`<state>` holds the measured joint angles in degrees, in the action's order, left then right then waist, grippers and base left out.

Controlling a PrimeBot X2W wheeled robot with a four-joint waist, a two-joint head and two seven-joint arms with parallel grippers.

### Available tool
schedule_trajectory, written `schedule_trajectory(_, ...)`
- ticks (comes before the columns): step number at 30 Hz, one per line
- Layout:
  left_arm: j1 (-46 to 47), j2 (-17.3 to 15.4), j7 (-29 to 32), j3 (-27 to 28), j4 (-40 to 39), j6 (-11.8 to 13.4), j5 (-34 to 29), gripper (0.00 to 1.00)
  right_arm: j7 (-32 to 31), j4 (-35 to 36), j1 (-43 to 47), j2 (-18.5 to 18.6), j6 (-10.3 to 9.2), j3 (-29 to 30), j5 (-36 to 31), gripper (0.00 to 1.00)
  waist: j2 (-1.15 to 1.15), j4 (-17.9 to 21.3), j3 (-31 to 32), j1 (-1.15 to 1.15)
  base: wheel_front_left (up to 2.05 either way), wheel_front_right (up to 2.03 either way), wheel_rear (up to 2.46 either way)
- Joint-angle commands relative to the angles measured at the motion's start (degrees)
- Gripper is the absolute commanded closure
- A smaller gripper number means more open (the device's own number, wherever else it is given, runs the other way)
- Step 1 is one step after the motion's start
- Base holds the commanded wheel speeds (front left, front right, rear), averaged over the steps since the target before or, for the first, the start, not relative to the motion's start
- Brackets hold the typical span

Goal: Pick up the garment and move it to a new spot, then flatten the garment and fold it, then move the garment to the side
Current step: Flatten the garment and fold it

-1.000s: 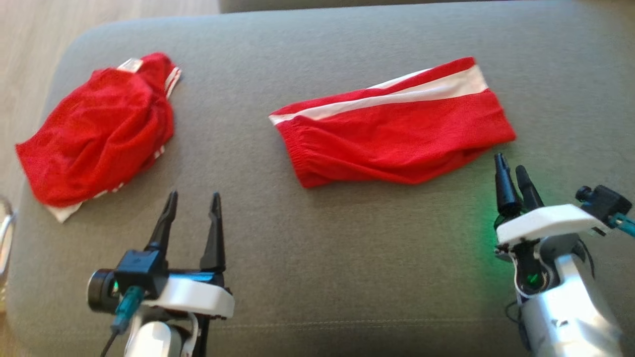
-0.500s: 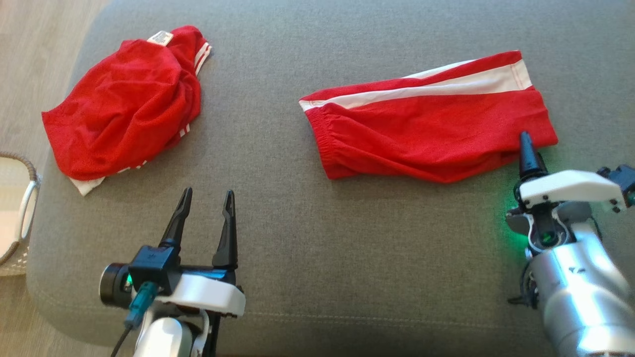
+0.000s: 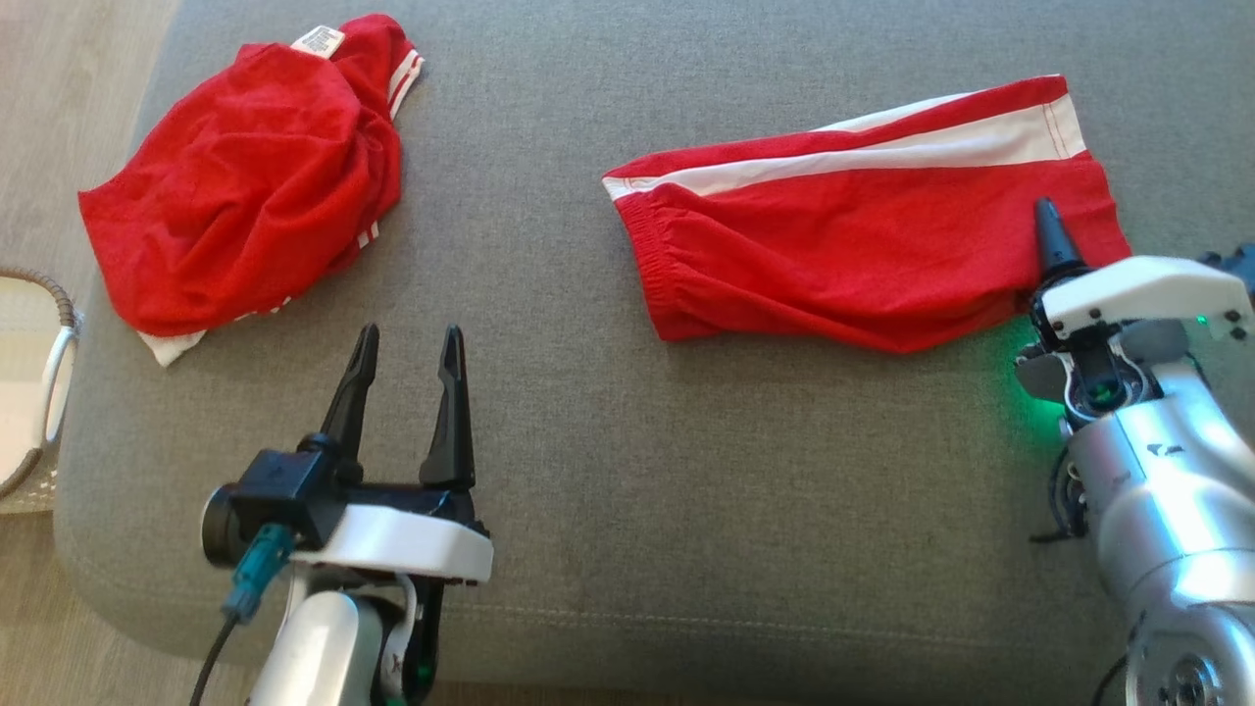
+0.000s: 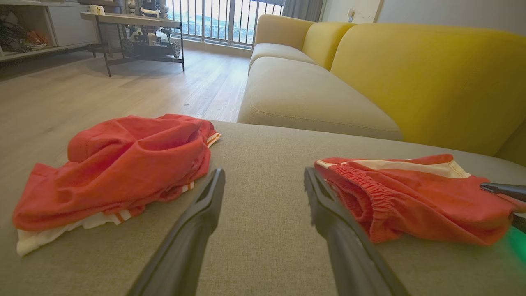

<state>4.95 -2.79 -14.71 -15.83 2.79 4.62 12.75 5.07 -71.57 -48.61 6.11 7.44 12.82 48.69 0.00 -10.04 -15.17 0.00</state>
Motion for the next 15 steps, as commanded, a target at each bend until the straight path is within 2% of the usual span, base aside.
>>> schedule_trajectory(1,1.8,-0.1,-0.3,1.6,-2.1,0.4,0.0,0.0,-1.6,-0.5,-0.4,-2.6,0.05,-1.7,-0.2,0.0,0.0,0.0,-0.1,0.0,0.0,0.0,0.0)
schedule_trajectory(2,1.9,-0.1,-0.3,1.5,-2.2,0.3,0.0,0.0,-2.1,-0.6,-0.9,-2.7,0.05,-1.9,-0.2,0.0,0.0,0.0,-0.2,0.0,0.0,0.0,0.0)
schedule_trajectory(3,2.0,-0.1,-0.3,1.4,-2.1,0.3,-0.1,0.0,-2.4,-0.2,-1.3,-2.8,0.05,-2.2,-0.1,0.78,0.0,0.0,-0.3,0.0,0.0,0.0,0.0)
schedule_trajectory(4,1.9,-0.1,-0.3,1.4,-1.6,0.4,0.5,0.0,-2.3,0.4,-1.4,-2.8,0.05,-2.4,0.1,1.0,0.0,0.0,-0.2,0.0,0.0,0.0,0.0)
schedule_trajectory(6,1.6,-0.1,-0.3,1.3,-1.2,0.7,3.0,0.0,-1.3,1.0,-1.0,-2.9,0.05,-2.6,0.2,1.0,0.0,0.2,0.3,0.0,0.0,0.0,0.0)
schedule_trajectory(15,0.9,-0.1,-0.3,0.6,-0.5,0.3,2.1,0.0,5.3,3.1,2.7,-2.5,0.05,-0.6,2.8,1.0,0.0,1.9,3.3,0.0,0.0,0.0,0.0)
